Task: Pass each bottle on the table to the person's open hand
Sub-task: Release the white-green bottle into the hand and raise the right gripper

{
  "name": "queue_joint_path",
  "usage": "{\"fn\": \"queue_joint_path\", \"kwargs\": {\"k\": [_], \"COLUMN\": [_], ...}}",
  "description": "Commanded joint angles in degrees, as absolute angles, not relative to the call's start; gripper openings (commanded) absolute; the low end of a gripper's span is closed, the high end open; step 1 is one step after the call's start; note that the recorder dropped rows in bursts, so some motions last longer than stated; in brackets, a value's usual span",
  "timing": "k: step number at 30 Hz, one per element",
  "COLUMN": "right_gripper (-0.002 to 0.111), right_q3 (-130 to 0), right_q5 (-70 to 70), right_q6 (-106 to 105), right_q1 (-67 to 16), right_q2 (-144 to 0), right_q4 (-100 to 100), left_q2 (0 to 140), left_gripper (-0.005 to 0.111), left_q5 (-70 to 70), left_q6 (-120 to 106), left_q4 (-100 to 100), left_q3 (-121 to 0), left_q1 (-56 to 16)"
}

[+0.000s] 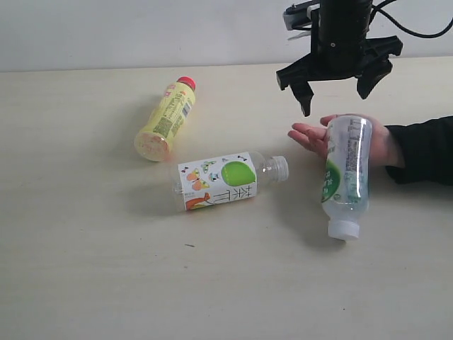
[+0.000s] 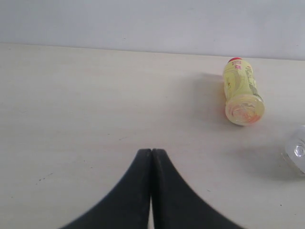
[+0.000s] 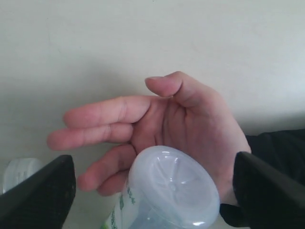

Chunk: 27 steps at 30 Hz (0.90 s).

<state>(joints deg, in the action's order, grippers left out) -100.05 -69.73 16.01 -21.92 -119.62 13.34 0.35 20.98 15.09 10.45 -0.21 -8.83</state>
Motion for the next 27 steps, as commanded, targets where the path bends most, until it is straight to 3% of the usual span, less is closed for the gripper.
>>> {"fn": "queue_joint_path", "kwargs": {"k": [1,16,23,27], "right_gripper": [0.084,0.084,0.084,0.084], "right_q3": [-100.31,-98.55,-86.99,-76.83], "right_q5": [-69.96,-69.96,-69.94,-63.27], "right_q6": [16.10,12.66,11.68,11.55], "right_q1": [-22.01,-22.01,-22.01,-22.01], "right_q2": [-118.83,-105.34,-95.79,-89.06], "right_q4": [14.12,13.75,13.67,11.51], "left_q2": [0.00,0.00,0.00,0.00], "left_gripper": [0.002,0.002,0.002,0.002], "left_q5": [20.71,20.71,20.71,20.71], "left_q6": [15.00,15.00,15.00,15.00], "left_q4": [10.43,10.43,10.43,10.43], "left_q3": [0.00,0.00,0.00,0.00], "left_q1": [-9.10,-9.10,-9.10,-9.10]}}
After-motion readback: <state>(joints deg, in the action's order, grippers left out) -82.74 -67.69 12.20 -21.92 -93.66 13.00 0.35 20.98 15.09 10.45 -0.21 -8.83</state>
